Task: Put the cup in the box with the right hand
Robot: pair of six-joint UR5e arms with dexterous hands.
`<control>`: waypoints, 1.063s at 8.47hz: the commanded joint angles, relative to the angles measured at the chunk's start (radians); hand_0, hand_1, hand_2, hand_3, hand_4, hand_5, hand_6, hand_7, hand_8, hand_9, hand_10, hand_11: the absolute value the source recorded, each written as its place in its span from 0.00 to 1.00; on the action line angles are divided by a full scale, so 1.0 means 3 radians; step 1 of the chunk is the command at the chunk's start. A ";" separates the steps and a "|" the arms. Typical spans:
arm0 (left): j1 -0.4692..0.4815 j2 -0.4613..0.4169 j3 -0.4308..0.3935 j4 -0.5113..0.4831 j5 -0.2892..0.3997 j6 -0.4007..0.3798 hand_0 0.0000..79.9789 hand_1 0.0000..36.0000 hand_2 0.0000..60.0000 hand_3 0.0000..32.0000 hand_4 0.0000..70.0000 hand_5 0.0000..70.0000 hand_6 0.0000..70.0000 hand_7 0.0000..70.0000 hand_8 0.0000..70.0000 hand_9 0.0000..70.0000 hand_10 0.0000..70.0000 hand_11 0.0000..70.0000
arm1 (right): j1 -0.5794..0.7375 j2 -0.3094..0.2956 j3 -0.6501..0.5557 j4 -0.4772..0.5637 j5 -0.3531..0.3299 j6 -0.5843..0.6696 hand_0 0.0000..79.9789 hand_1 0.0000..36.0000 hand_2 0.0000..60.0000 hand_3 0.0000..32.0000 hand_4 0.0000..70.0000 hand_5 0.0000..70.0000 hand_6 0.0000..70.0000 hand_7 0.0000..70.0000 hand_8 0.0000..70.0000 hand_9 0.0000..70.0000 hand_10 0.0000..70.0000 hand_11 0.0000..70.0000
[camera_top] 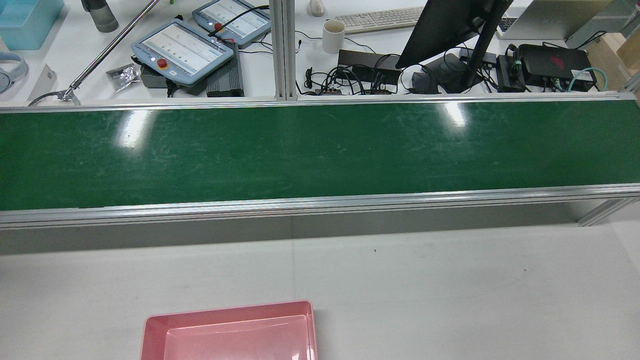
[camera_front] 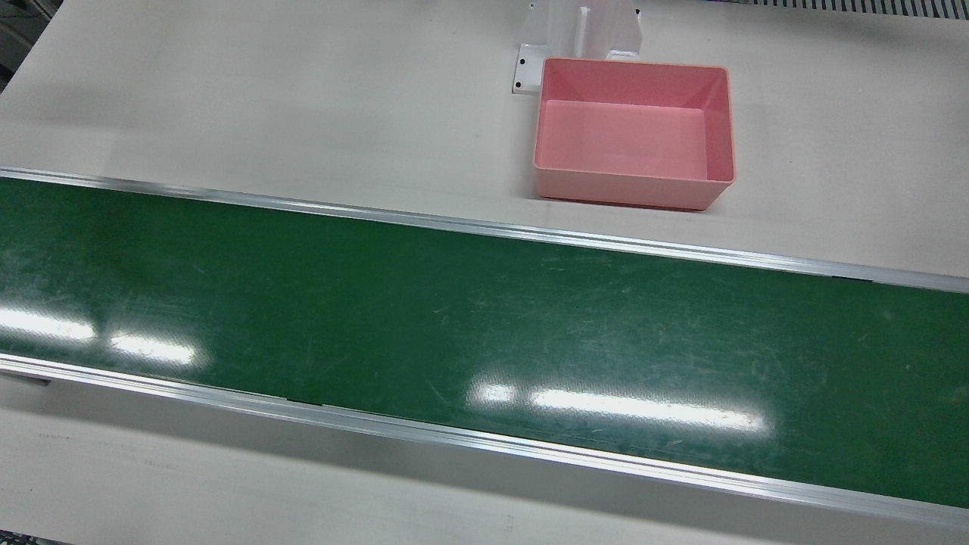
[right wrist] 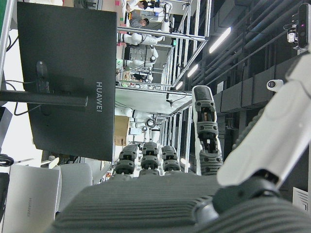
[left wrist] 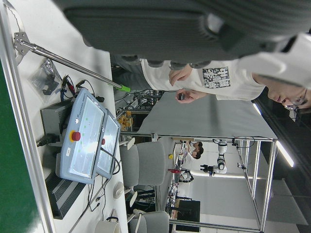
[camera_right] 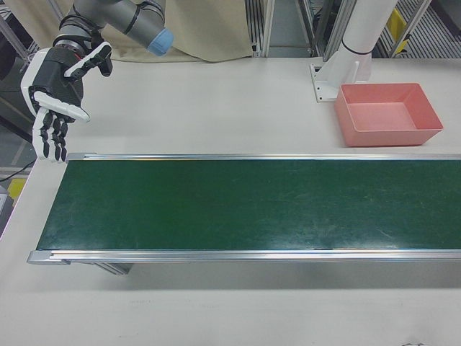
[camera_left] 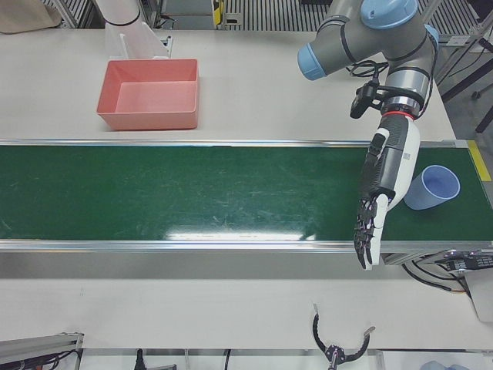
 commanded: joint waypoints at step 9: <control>0.0000 0.0000 0.0000 0.0002 0.0002 0.0000 0.00 0.00 0.00 0.00 0.00 0.00 0.00 0.00 0.00 0.00 0.00 0.00 | -0.0110 0.0048 -0.0205 -0.0023 0.0022 -0.0131 0.56 0.00 0.00 0.06 0.18 0.06 0.06 0.22 0.15 0.18 0.12 0.18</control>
